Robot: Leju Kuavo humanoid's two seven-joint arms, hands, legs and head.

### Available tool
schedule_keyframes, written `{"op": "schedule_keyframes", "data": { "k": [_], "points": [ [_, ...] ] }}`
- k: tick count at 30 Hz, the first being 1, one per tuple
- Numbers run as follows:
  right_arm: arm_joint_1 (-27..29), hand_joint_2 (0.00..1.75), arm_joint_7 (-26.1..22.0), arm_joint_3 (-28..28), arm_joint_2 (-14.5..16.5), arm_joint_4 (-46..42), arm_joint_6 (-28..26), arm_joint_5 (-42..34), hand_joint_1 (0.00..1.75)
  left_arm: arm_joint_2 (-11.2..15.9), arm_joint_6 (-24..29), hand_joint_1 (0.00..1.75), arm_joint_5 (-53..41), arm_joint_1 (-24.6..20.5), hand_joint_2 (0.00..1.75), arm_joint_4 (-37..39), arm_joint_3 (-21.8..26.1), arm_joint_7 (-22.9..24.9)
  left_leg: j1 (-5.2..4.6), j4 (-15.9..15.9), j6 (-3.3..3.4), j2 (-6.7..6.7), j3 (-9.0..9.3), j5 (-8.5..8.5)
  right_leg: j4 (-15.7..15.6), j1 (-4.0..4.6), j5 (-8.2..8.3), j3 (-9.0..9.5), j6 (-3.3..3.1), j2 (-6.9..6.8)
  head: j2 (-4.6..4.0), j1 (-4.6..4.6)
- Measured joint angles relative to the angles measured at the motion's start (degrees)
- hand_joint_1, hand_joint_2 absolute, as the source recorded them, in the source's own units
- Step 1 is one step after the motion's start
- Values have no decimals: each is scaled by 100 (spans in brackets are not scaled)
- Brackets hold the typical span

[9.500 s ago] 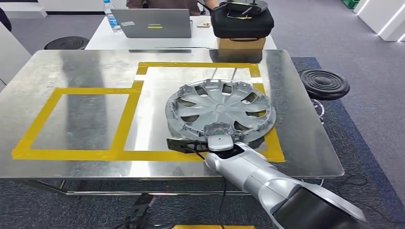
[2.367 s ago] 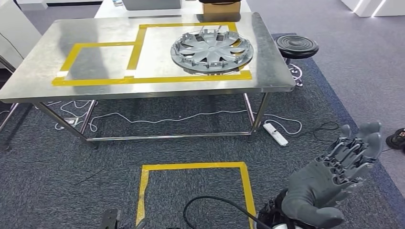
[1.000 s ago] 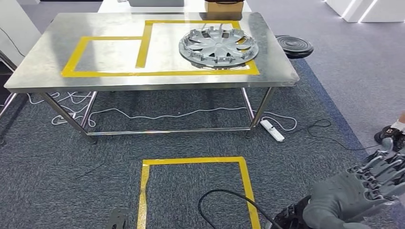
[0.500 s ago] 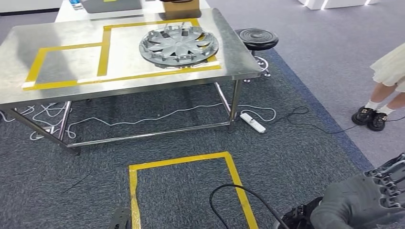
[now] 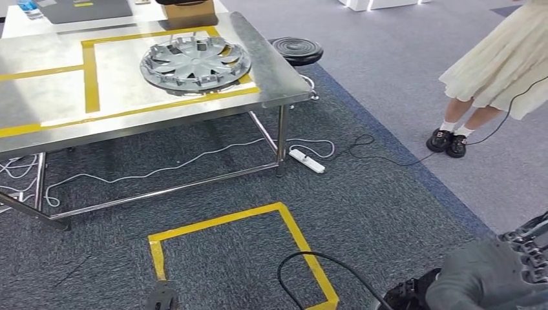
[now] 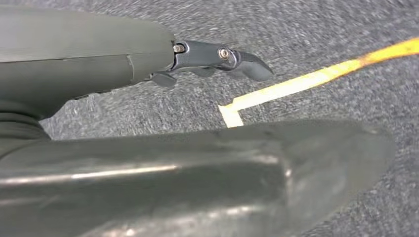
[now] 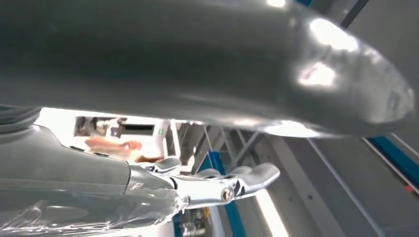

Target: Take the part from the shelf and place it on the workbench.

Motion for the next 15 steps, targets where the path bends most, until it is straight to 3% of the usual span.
{"op": "schedule_keyframes", "data": {
  "k": [2,3,4,5,7,9,10,12,14,15],
  "points": [
    [0,0,1,0,0,1,0,-17,0,6,8,0,0,21,0,0,2,-1,-12,2,14,183,-1,-8,775,-6,-352,-349,33,-133,0,4],
    [0,0,1,0,0,1,0,-23,0,9,10,0,0,26,0,0,3,-1,-14,3,13,273,1,-13,949,-8,-390,-416,41,-149,0,3],
    [0,0,2,0,0,1,0,-28,0,11,11,0,-1,25,0,0,4,-1,-14,4,10,356,7,-20,885,-9,-316,-364,44,-165,0,4],
    [0,0,2,0,0,1,0,-32,0,10,11,0,-1,21,0,0,5,-1,-14,4,1,430,19,-31,592,-10,-154,-192,40,-201,0,4],
    [0,0,2,0,0,1,0,-37,0,8,11,0,0,18,0,0,6,-1,-31,9,-40,544,59,-66,-248,1,183,301,9,-444,0,4],
    [-1,0,2,1,0,1,0,-47,0,9,11,0,1,18,0,0,7,-1,-59,13,-99,628,96,-91,-689,24,311,551,-60,-626,0,-6],
    [-1,0,2,1,0,1,1,-55,0,10,11,0,2,16,0,0,8,-1,-68,8,-130,672,107,-93,-716,39,308,551,-101,-618,0,-10],
    [-2,0,1,2,1,0,1,-70,0,4,11,0,2,6,0,-1,11,-1,-50,1,-202,733,130,-113,-740,39,337,523,-178,-469,0,-13],
    [-5,0,0,6,3,0,1,-78,0,-4,11,0,2,-6,0,-2,14,-4,-30,240,-261,533,41,-298,-777,11,375,526,-242,-318,0,-40],
    [-7,0,0,8,4,1,2,-80,0,-5,11,0,1,-6,0,-2,15,-5,-23,545,-277,368,-100,-469,-784,-2,387,527,-263,-246,0,-61]
  ]
}}
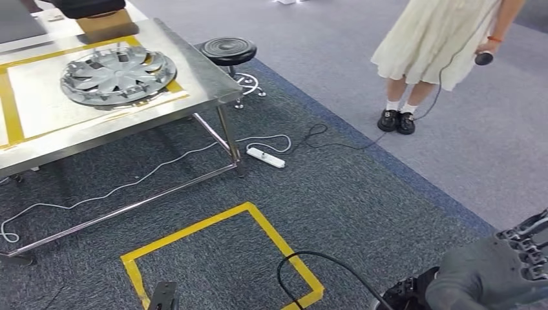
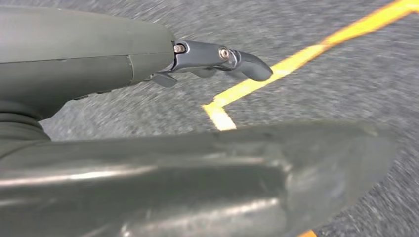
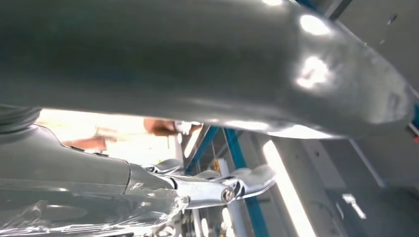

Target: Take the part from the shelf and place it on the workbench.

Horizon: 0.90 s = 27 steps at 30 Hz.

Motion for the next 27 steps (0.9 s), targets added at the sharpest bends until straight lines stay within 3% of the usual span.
{"op": "schedule_keyframes", "data": {
  "k": [2,3,4,5,6,8,10,12,13,14,16,17,18,19,20,21,23,24,25,27],
  "points": [
    [-1,0,0,3,0,2,1,-4,0,6,0,0,5,10,0,0,2,-2,-2,785,-9,-189,-405,-334,0,0,10,-12,-25,152,0,-21],
    [-1,0,0,3,0,3,1,-7,0,10,0,0,11,18,0,0,3,-2,-3,1059,-7,-220,-569,-391,0,3,13,-15,-29,238,0,-24],
    [-1,0,0,4,0,4,1,-9,0,14,0,0,19,22,0,1,5,-2,-4,1138,-1,-239,-644,-331,1,4,17,-16,-28,325,0,-22],
    [-1,0,0,4,0,4,1,-13,0,16,-1,0,25,24,0,0,6,-3,-2,991,9,-261,-610,-160,2,3,23,-16,-22,416,0,-23],
    [-1,0,0,4,0,4,1,-16,0,17,-1,0,27,21,0,0,7,-4,4,651,18,-312,-470,75,3,-2,30,-14,-10,502,0,-22],
    [-3,0,1,6,-1,4,1,-24,0,16,-2,0,28,12,0,0,7,-5,39,-134,26,-594,-129,435,20,-4,42,-34,34,660,0,-24],
    [-4,0,1,7,-2,5,1,-28,0,15,-2,0,29,2,0,0,7,-7,51,-492,50,-793,20,508,26,-12,60,-80,102,785,0,-26],
    [-4,0,0,7,-3,4,1,-29,0,10,-2,0,31,-4,0,-1,9,-9,39,-533,122,-685,28,523,-4,-36,93,-137,177,897,0,-27],
    [-4,0,0,7,-3,3,1,-29,0,8,-2,0,32,-6,0,-1,11,-11,40,-548,165,-614,29,539,24,-36,70,-171,203,847,0,-16],
    [-5,0,0,7,-4,2,1,-30,0,4,-2,0,32,-8,0,-2,14,-15,45,-563,204,-533,31,554,142,-24,-16,-241,223,714,0,11],
    [-8,0,1,7,-5,2,1,-39,0,1,-2,0,32,3,0,-3,16,-21,32,-576,253,-368,31,558,775,-3,-392,-526,253,308,0,61],
    [-8,0,1,7,-6,2,1,-46,0,3,-2,0,32,14,0,-3,17,-23,21,-575,265,-276,31,554,1185,-5,-594,-715,270,179,0,70],
    [-8,0,1,7,-7,2,1,-53,0,6,-2,0,32,25,0,-3,18,-23,13,-574,268,-180,32,550,1518,-11,-726,-865,284,116,0,69],
    [-8,0,0,8,-9,2,1,-55,0,10,-2,0,33,30,0,-3,20,-23,11,-573,266,-91,35,544,1646,-15,-738,-911,292,93,0,69],
    [-9,0,0,9,-10,2,1,-56,0,11,-2,0,33,30,0,-3,21,-23,11,-572,259,-9,41,538,1539,-18,-644,-837,296,70,0,70],
    [-10,0,0,10,-10,2,1,-57,0,9,-2,0,33,27,0,-3,21,-24,12,-572,247,64,54,527,1206,-19,-472,-641,295,11,0,71],
    [-14,0,1,15,-11,3,1,-57,0,4,-2,0,33,23,0,-3,22,-27,-6,-566,202,178,92,493,391,-14,-163,-162,271,-271,0,70],
    [-17,0,1,19,-12,4,1,-57,0,5,-2,0,33,25,0,-3,22,-31,-18,-562,171,228,114,477,138,-5,-86,-14,242,-382,0,62],
    [-19,0,1,24,-13,5,1,-57,0,8,-2,0,33,26,0,-3,22,-34,-30,-561,140,275,132,466,38,6,-63,41,209,-438,0,56],
    [-22,0,0,32,-14,6,1,-57,0,7,-2,0,32,22,0,-4,24,-39,-26,-575,68,389,166,455,35,22,-47,8,126,-312,0,47]
  ]
}}
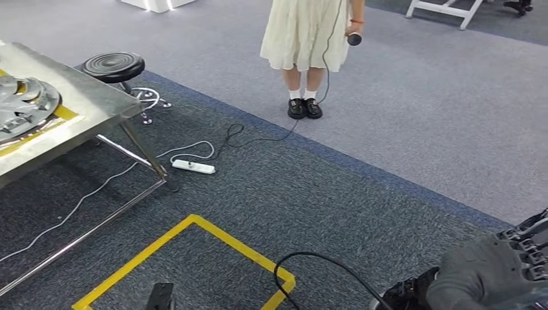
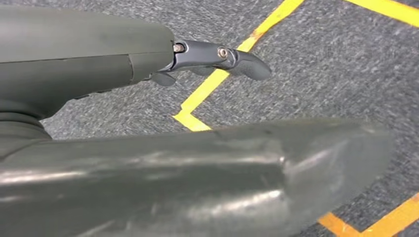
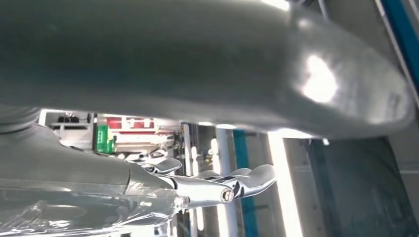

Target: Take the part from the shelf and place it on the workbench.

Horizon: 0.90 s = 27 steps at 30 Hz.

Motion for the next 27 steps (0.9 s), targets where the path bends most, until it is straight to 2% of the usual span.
{"op": "schedule_keyframes", "data": {
  "k": [1,3,4,5,6,7,8,9,11,12,13,14,15,16,17,18,19,20,21,22,23,24,25,27],
  "points": [
    [-1,0,-1,3,0,-1,0,-1,0,-3,-1,0,-1,-8,0,0,2,-1,12,16,-39,-32,6,-26,-10,-7,12,-10,-34,77,0,-2],
    [-7,0,-1,15,1,-1,0,-1,0,-9,-2,0,-2,-21,0,1,4,-2,38,332,-104,-292,-119,-255,-34,-41,46,-7,-100,231,0,-15],
    [-9,0,-1,22,0,0,0,-1,0,-7,-2,0,-2,-22,0,2,5,-2,48,675,-122,-460,-275,-444,-37,-52,56,-15,-119,303,0,-29],
    [-10,0,-1,28,-1,1,0,0,0,-3,-2,0,-2,-17,0,2,7,-2,50,1093,-133,-557,-483,-641,-37,-55,63,-22,-134,381,0,-37],
    [-10,0,0,28,-1,2,0,0,0,1,-1,0,-1,-10,0,2,8,-2,49,1457,-139,-597,-676,-768,-36,-54,65,-27,-141,466,0,-43],
    [-10,0,0,29,-1,2,0,-1,0,5,-1,0,0,-5,0,2,10,-2,48,1662,-139,-616,-804,-786,-35,-53,67,-29,-143,555,0,-48],
    [-10,0,0,29,-1,2,0,-1,0,7,0,0,1,-2,0,2,11,-2,49,1650,-133,-632,-831,-682,-34,-53,71,-29,-139,647,0,-46],
    [-10,0,0,29,-1,2,0,-1,0,8,0,0,1,-4,0,1,12,-2,51,1402,-123,-664,-740,-478,-33,-56,75,-27,-131,739,0,-47],
    [-12,0,0,31,-1,2,0,2,0,8,0,0,1,-10,0,1,14,-2,69,599,-104,-884,-395,-59,-17,-55,83,-35,-89,909,0,-54],
    [-14,0,0,32,-2,2,0,5,0,8,1,0,1,-13,0,1,14,-2,80,284,-89,-994,-258,53,-7,-49,85,-50,-62,985,0,-60],
    [-14,0,0,34,-3,2,0,9,0,7,1,0,1,-18,0,2,15,-2,86,106,-70,-1075,-185,88,-1,-44,87,-71,-31,1046,0,-66],
    [-15,0,0,37,-5,2,0,11,0,5,2,0,1,-23,0,2,16,-3,80,41,-40,-1081,-164,83,-4,-43,93,-95,3,1103,0,-71],
    [-15,0,0,38,-7,2,0,14,0,2,2,0,2,-28,0,2,18,-3,79,41,2,-1022,-166,86,-23,-57,103,-117,35,1156,0,-71],
    [-15,0,0,38,-10,1,0,13,0,-3,2,0,2,-34,0,1,20,-4,76,30,47,-960,-163,96,-9,-62,93,-139,62,1110,0,-69],
    [-16,0,0,39,-11,1,0,13,0,-8,2,0,2,-36,0,1,22,-4,75,20,95,-896,-157,107,73,-60,30,-187,86,983,0,-50],
    [-18,0,0,39,-14,0,0,13,0,-13,2,0,2,-34,0,0,24,-4,78,10,136,-825,-153,114,271,-53,-100,-281,107,811,0,-29],
    [-19,0,0,40,-15,0,0,13,0,-15,2,0,2,-27,0,-1,25,-4,70,8,163,-754,-151,114,599,-47,-292,-429,121,612,0,-9],
    [-20,0,0,40,-16,1,0,13,0,-16,2,0,2,-16,0,-1,26,-4,61,9,181,-680,-150,108,1002,-48,-502,-621,137,490,0,9],
    [-20,0,0,40,-17,1,0,13,0,-16,2,0,2,-5,0,-1,27,-4,54,11,188,-595,-149,102,1386,-53,-664,-804,152,437,0,9],
    [-20,0,0,40,-18,2,0,13,0,-15,1,0,3,1,0,-1,28,-4,50,13,188,-510,-145,94,1632,-58,-731,-919,161,415,0,9],
    [-20,0,0,40,-19,3,0,14,0,-15,1,0,3,2,0,-1,28,-4,49,14,183,-431,-136,83,1661,-60,-685,-924,168,399,0,10],
    [-20,0,0,40,-19,4,0,14,0,-17,0,0,3,-1,0,-1,28,-4,50,15,171,-352,-117,68,1444,-60,-535,-803,168,368,0,9],
    [-21,0,0,41,-19,4,0,15,0,-20,0,0,3,-3,0,-1,28,-4,52,16,153,-281,-91,47,1056,-60,-336,-587,165,284,0,10],
    [-24,0,0,45,-19,4,0,17,0,-20,0,0,3,-4,0,-1,28,-4,24,25,98,-168,-37,-4,309,-45,-62,-174,132,24,0,9]
  ]
}}
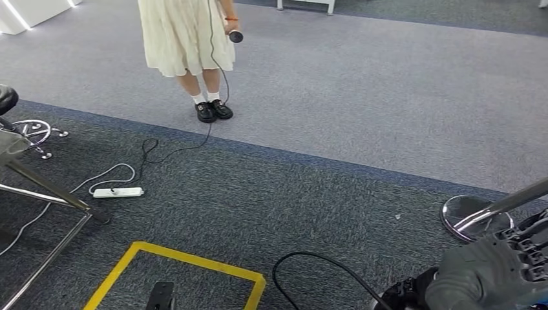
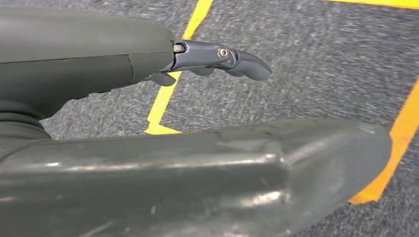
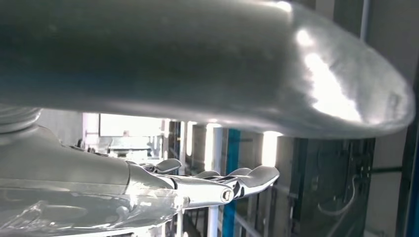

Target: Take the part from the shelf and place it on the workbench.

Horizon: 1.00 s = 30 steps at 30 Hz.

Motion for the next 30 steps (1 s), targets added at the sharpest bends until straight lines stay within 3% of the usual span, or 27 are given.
{"op": "schedule_keyframes", "data": {
  "k": [2,4,6,8,10,11,12,13,15,17,19,21,23,25,26,27,28,30],
  "points": [
    [-3,0,0,8,0,0,0,1,0,4,1,0,0,-5,0,0,0,-1,-33,2,-56,89,40,-27,-239,17,48,126,-67,-80,0,-14],
    [-5,0,0,16,0,0,0,2,0,1,1,0,0,-19,0,0,1,-3,-23,-10,-111,180,72,-43,-244,14,67,107,-144,77,0,-25],
    [-10,0,-1,27,0,1,0,2,0,-3,0,0,0,-32,0,0,2,-10,3,159,-172,1,19,-192,-263,-7,91,99,-210,226,0,-33],
    [-15,0,-2,39,-1,3,0,-2,0,2,1,0,0,-33,0,0,2,-15,17,774,-208,-312,-270,-534,-272,-23,105,90,-253,365,0,-60],
    [-16,0,-1,43,-2,9,0,-11,0,9,2,0,1,-16,0,0,3,-15,17,1485,-213,-418,-658,-788,-272,-21,112,74,-273,530,0,-75],
    [-16,0,-1,44,-2,11,0,-15,0,12,4,0,1,-9,0,0,4,-15,17,1622,-207,-434,-758,-762,-271,-20,116,71,-273,621,0,-75],
    [-17,0,0,44,-2,13,0,-19,0,12,8,0,2,-6,0,0,4,-15,18,1540,-196,-455,-751,-625,-271,-21,121,71,-267,711,0,-75],
    [-18,0,0,44,-2,14,0,-19,0,13,11,0,2,-9,0,0,4,-15,21,1263,-181,-499,-643,-414,-271,-25,127,73,-257,798,0,-76],
    [-26,0,0,49,-3,18,1,-18,0,13,20,0,2,-15,0,0,5,-15,46,508,-152,-769,-323,-45,-254,-25,140,57,-212,962,0,-81],
    [-36,0,-1,55,-5,23,1,-15,0,12,25,0,2,-19,0,0,6,-14,56,93,-120,-954,-153,63,-248,-21,156,17,-144,1100,0,-83],
    [-40,0,-1,57,-9,26,1,-13,0,5,27,0,3,-28,0,0,8,-13,44,49,-54,-858,-140,70,-280,-34,183,-28,-71,1198,0,-81],
    [-46,0,0,58,-14,27,0,-9,0,-4,26,0,4,-34,0,0,10,-14,45,24,34,-723,-132,94,-144,-25,85,-120,-20,948,0,-47],
    [-55,0,0,59,-17,31,0,-5,0,-8,23,0,4,-22,0,0,11,-14,35,11,92,-567,-127,97,448,-9,-264,-389,9,539,0,2],
    [-57,0,0,59,-19,37,0,-4,0,-3,22,0,4,1,0,0,13,-14,16,14,113,-391,-124,85,1179,-15,-595,-725,33,400,0,14],
    [-58,0,0,59,-20,39,0,-4,0,-1,21,0,4,6,0,0,13,-15,11,15,114,-301,-119,78,1338,-16,-621,-786,38,383,0,13],
    [-58,0,0,59,-20,42,0,-4,0,0,20,0,4,5,0,0,13,-15,9,16,110,-216,-107,67,1266,-14,-538,-728,36,368,0,14],
    [-59,0,0,59,-20,43,0,-4,0,-2,19,0,4,2,0,0,13,-15,7,16,99,-138,-86,52,970,-12,-372,-551,27,325,0,13],
    [-62,0,0,60,-20,45,0,-3,0,-4,17,0,4,-1,0,0,13,-15,-12,21,54,-11,-30,10,176,12,-60,-85,-19,80,0,14]
  ]
}}
